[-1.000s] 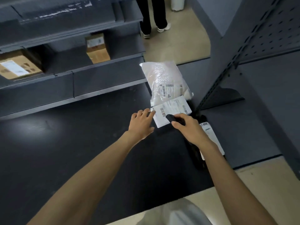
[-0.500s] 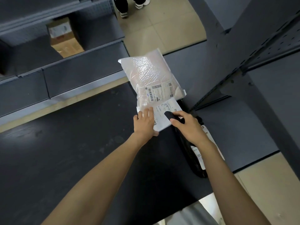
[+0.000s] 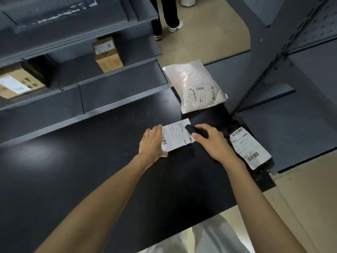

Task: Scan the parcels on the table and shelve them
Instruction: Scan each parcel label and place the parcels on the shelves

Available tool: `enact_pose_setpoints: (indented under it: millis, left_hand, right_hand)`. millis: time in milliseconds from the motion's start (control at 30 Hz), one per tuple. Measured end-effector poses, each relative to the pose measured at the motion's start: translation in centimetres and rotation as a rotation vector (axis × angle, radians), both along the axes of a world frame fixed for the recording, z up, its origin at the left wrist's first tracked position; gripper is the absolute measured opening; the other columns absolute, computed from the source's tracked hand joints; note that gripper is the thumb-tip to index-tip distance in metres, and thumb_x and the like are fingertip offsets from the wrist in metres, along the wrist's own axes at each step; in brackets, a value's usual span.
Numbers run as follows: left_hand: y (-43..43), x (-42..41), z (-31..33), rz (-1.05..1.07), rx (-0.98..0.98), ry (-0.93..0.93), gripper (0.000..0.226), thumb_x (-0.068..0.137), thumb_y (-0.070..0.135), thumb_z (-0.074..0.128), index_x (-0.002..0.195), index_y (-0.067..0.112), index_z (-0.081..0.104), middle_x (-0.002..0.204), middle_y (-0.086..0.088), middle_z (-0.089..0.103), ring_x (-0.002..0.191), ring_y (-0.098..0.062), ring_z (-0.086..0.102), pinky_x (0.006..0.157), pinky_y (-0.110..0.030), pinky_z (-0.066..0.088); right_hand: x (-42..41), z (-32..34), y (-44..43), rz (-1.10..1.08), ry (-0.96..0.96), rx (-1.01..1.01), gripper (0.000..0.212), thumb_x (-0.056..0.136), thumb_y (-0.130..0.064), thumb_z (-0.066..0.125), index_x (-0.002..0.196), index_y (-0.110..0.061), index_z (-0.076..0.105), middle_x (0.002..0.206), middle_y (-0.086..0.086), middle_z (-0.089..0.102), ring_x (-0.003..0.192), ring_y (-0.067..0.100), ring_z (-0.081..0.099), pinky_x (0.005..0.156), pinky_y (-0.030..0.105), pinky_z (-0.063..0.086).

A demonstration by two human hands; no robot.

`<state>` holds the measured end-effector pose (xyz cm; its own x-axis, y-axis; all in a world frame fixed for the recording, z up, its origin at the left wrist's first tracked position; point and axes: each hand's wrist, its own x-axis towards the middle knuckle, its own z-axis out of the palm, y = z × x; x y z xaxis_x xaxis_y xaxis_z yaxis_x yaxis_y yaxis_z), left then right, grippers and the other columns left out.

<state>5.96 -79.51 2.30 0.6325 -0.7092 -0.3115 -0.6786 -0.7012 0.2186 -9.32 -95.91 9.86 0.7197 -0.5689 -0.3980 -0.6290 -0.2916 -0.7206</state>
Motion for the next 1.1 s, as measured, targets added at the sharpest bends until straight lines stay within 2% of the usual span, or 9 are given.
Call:
enact_pose_setpoints:
  millis: [133, 267, 400, 467, 533, 633, 833, 1000, 1100]
  left_hand:
    - [6.6, 2.6, 5.0, -0.039, -0.059, -0.194, 0.108, 0.060, 0.040, 0.090, 0.143, 0.009, 0.031, 0.139, -0.007, 0.042, 0.126, -0.025, 0.040, 0.110, -0.033, 0.033]
    - [11.3, 5.1, 10.7, -0.054, -0.075, -0.356, 0.108, 0.056, 0.033, 0.093, 0.142, 0.007, 0.032, 0.140, -0.011, 0.040, 0.129, -0.029, 0.038, 0.114, -0.036, 0.030]
    - [15.1, 7.0, 16.3, -0.032, -0.155, -0.486, 0.111, 0.055, 0.030, 0.094, 0.144, 0.010, 0.031, 0.143, -0.013, 0.035, 0.133, -0.032, 0.034, 0.110, -0.044, 0.037]
    - [16.6, 7.6, 18.6, -0.032, -0.168, -0.596, 0.112, 0.054, 0.034, 0.093, 0.145, 0.010, 0.032, 0.141, -0.014, 0.037, 0.132, -0.035, 0.034, 0.113, -0.047, 0.032]
    - [17.8, 7.9, 20.5, 0.006, -0.184, -0.659, 0.114, 0.052, 0.038, 0.093, 0.145, 0.010, 0.033, 0.141, -0.014, 0.037, 0.132, -0.039, 0.032, 0.113, -0.056, 0.026]
    - [19.3, 7.8, 22.7, 0.063, -0.230, -0.642, 0.114, 0.053, 0.037, 0.093, 0.146, 0.012, 0.031, 0.143, -0.013, 0.034, 0.132, -0.041, 0.033, 0.110, -0.060, 0.031]
    - [21.5, 7.5, 24.5, 0.072, -0.322, -0.653, 0.111, 0.054, 0.032, 0.093, 0.143, 0.013, 0.031, 0.141, -0.012, 0.035, 0.129, -0.042, 0.036, 0.103, -0.057, 0.043]
    - [21.5, 7.3, 25.3, 0.104, -0.373, -0.634, 0.109, 0.057, 0.034, 0.092, 0.145, 0.014, 0.031, 0.143, -0.010, 0.033, 0.129, -0.039, 0.036, 0.096, -0.054, 0.049]
    - [21.1, 7.2, 25.1, 0.103, -0.372, -0.613, 0.109, 0.058, 0.035, 0.091, 0.146, 0.013, 0.030, 0.144, -0.010, 0.034, 0.130, -0.038, 0.035, 0.094, -0.054, 0.050]
  right_hand:
    - [0.3, 3.6, 6.3, 0.113, -0.089, -0.047, 0.045, 0.095, -0.041, 0.062, 0.139, -0.029, 0.056, 0.135, -0.005, 0.060, 0.124, 0.017, 0.056, 0.105, 0.042, 0.046]
    - [1.2, 8.3, 11.8, 0.275, -0.198, -0.167, 0.048, 0.098, -0.038, 0.059, 0.144, -0.026, 0.051, 0.142, -0.006, 0.055, 0.128, 0.015, 0.052, 0.103, 0.033, 0.041]
    - [2.4, 12.8, 15.7, 0.411, -0.264, -0.282, 0.048, 0.099, -0.038, 0.056, 0.145, -0.025, 0.049, 0.147, -0.004, 0.050, 0.131, 0.020, 0.048, 0.106, 0.043, 0.043]
    - [3.0, 14.9, 17.2, 0.453, -0.287, -0.321, 0.049, 0.099, -0.039, 0.055, 0.145, -0.025, 0.048, 0.149, -0.003, 0.048, 0.133, 0.021, 0.047, 0.107, 0.046, 0.041]
    - [3.8, 16.8, 18.5, 0.481, -0.315, -0.379, 0.048, 0.099, -0.040, 0.054, 0.145, -0.026, 0.048, 0.148, -0.002, 0.049, 0.130, 0.024, 0.050, 0.105, 0.049, 0.043]
    - [4.6, 18.9, 20.1, 0.515, -0.328, -0.459, 0.045, 0.098, -0.042, 0.053, 0.141, -0.030, 0.050, 0.141, -0.003, 0.053, 0.122, 0.029, 0.053, 0.098, 0.049, 0.046]
    - [4.6, 21.2, 21.9, 0.596, -0.318, -0.582, 0.029, 0.099, -0.037, 0.053, 0.124, -0.025, 0.058, 0.109, -0.005, 0.055, 0.095, 0.026, 0.056, 0.076, 0.039, 0.042]
    - [4.1, 21.6, 21.9, 0.602, -0.306, -0.556, 0.024, 0.099, -0.035, 0.052, 0.118, -0.023, 0.060, 0.108, -0.003, 0.058, 0.095, 0.027, 0.057, 0.082, 0.043, 0.047]
    - [3.7, 21.3, 21.6, 0.574, -0.342, -0.534, 0.020, 0.098, -0.035, 0.054, 0.113, -0.024, 0.060, 0.101, -0.005, 0.056, 0.092, 0.027, 0.056, 0.079, 0.043, 0.047]
